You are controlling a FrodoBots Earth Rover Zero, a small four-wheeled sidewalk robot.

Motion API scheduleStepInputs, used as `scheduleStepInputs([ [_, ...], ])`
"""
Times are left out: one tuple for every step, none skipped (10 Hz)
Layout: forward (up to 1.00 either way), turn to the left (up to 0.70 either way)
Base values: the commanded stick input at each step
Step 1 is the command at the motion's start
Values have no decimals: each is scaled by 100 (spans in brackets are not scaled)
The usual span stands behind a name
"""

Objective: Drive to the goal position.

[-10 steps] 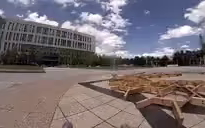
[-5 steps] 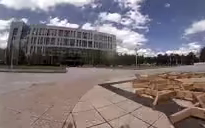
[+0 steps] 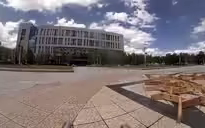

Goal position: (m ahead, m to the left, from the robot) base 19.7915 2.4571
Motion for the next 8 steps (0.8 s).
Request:
scheduleStepInputs([
  [70, 0],
  [70, 0],
  [70, 0],
  [70, 0],
  [70, 0],
  [70, 0],
  [70, 0],
  [70, 0],
])
